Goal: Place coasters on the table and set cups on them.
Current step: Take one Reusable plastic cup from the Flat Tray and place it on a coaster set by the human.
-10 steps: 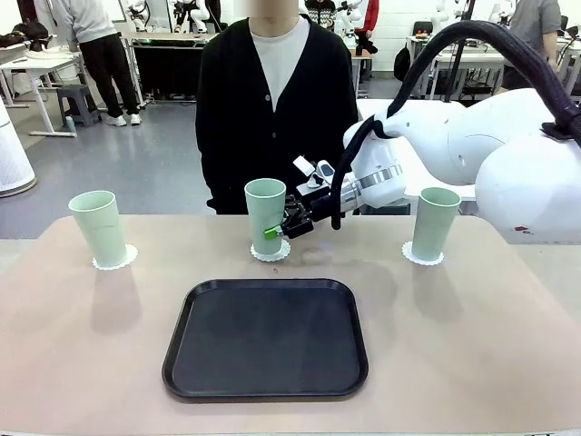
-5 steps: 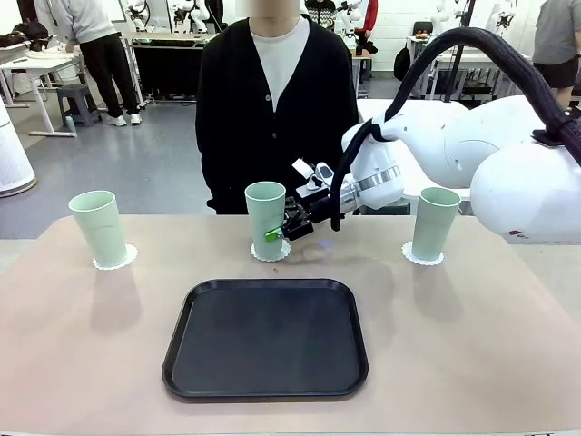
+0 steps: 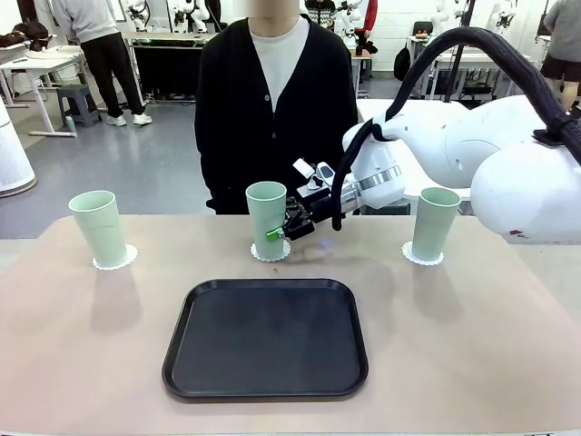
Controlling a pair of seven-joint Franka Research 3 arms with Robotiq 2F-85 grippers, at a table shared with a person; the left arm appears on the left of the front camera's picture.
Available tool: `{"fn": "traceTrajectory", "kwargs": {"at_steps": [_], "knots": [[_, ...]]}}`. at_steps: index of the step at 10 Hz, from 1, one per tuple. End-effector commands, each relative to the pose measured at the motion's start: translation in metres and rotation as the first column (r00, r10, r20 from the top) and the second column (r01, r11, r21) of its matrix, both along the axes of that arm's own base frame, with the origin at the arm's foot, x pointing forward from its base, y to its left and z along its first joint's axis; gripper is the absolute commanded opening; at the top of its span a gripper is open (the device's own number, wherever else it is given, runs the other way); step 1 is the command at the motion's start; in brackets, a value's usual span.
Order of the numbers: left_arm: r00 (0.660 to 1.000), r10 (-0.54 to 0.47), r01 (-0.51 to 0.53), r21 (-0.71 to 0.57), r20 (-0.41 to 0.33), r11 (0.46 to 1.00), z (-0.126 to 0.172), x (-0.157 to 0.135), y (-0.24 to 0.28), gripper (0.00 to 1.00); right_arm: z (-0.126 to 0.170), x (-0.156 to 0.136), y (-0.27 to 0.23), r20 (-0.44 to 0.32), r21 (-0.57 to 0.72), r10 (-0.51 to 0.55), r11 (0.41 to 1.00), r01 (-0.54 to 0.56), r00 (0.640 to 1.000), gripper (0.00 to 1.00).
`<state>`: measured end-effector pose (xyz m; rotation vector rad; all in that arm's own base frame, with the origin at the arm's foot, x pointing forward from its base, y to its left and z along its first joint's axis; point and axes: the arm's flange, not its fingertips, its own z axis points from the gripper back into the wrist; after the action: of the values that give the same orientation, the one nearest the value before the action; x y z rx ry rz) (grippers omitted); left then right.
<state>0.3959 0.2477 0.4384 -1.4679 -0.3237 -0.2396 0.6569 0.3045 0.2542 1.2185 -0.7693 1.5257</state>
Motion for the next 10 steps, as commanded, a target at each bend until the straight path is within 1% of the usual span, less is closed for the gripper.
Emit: {"fn": "traceTrajectory", "kwargs": {"at_steps": [1,5,6,7,10], "knots": [[1.000,0.005,-0.005,0.003,0.005,1.000,0.0017,-0.0007,0.0014,1.00,0.0015,0.0089,0.0011,-0.003,-0.034,0.001,0.999,-0.002,1.000,0.83],[1.000,0.005,-0.005,0.003,0.005,1.000,0.0017,-0.0007,0.0014,1.00,-0.0010,0.0108,0.0001,-0.008,-0.029,0.010,1.000,-0.010,1.000,0.83],[1.000,0.005,-0.005,0.003,0.005,1.000,0.0017,-0.0007,0.0014,1.00,-0.0019,0.0115,-0.0002,-0.012,-0.024,0.012,1.000,-0.012,1.000,0.93],[1.000,0.005,-0.005,0.003,0.005,1.000,0.0017,-0.0007,0.0014,1.00,-0.0031,0.0121,-0.0008,-0.015,-0.021,0.013,1.000,-0.013,1.000,1.00],[1.000,0.005,-0.005,0.003,0.005,1.000,0.0017,-0.0007,0.0014,1.00,-0.0042,0.0125,-0.0016,-0.018,-0.020,0.018,1.000,-0.019,1.000,1.00]]}}
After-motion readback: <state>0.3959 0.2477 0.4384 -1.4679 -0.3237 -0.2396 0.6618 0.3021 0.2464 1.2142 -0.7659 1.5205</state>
